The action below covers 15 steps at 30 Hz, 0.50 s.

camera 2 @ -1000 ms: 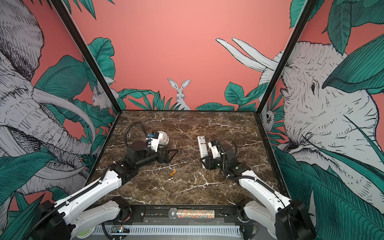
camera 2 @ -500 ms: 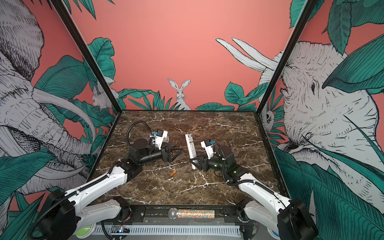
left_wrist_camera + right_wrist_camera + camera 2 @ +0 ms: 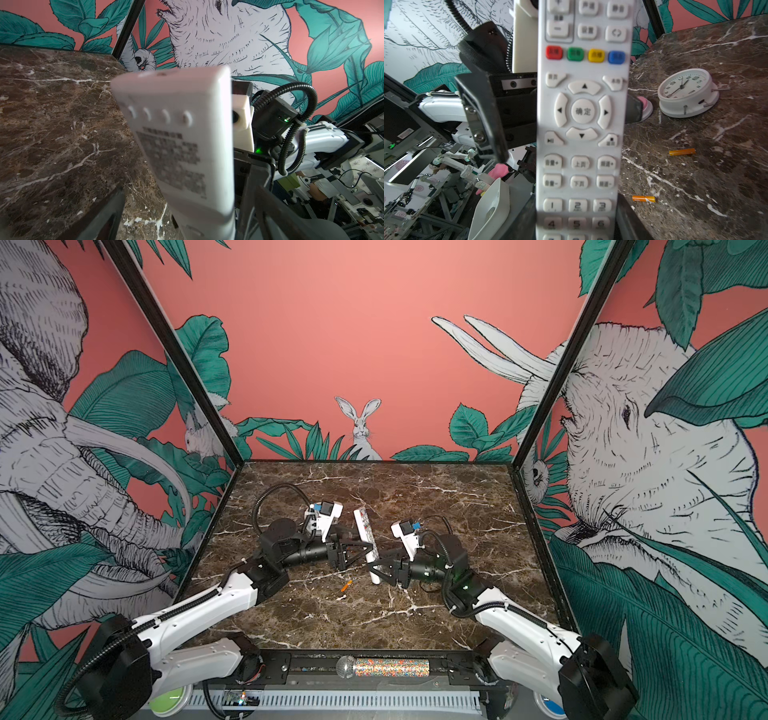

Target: Load the batteries into the remote control

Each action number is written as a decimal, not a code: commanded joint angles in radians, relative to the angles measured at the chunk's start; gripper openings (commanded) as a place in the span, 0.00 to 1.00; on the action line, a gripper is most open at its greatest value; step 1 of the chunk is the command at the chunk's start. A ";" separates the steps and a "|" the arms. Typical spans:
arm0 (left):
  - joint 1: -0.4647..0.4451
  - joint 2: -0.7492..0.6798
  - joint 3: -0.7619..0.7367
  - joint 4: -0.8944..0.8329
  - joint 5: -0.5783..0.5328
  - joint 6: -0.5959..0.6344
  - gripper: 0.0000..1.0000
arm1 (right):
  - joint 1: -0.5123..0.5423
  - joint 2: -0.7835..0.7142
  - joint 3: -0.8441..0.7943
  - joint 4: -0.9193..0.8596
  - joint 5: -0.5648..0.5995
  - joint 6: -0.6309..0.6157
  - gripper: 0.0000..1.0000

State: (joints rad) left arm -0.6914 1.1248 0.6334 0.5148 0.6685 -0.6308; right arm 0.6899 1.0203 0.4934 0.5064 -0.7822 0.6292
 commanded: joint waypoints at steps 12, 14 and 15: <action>-0.003 -0.040 0.019 0.064 0.023 -0.009 0.60 | 0.050 -0.011 0.043 0.084 -0.035 -0.014 0.00; -0.002 -0.042 0.017 0.066 0.019 -0.011 0.52 | 0.050 -0.009 0.043 0.084 -0.033 -0.015 0.00; -0.003 -0.042 0.017 0.066 0.017 -0.011 0.47 | 0.050 -0.006 0.043 0.084 -0.031 -0.016 0.00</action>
State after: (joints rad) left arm -0.6975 1.1019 0.6357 0.5537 0.6971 -0.6678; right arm 0.7284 1.0206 0.5018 0.5137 -0.7895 0.6018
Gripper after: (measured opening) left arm 0.527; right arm 0.495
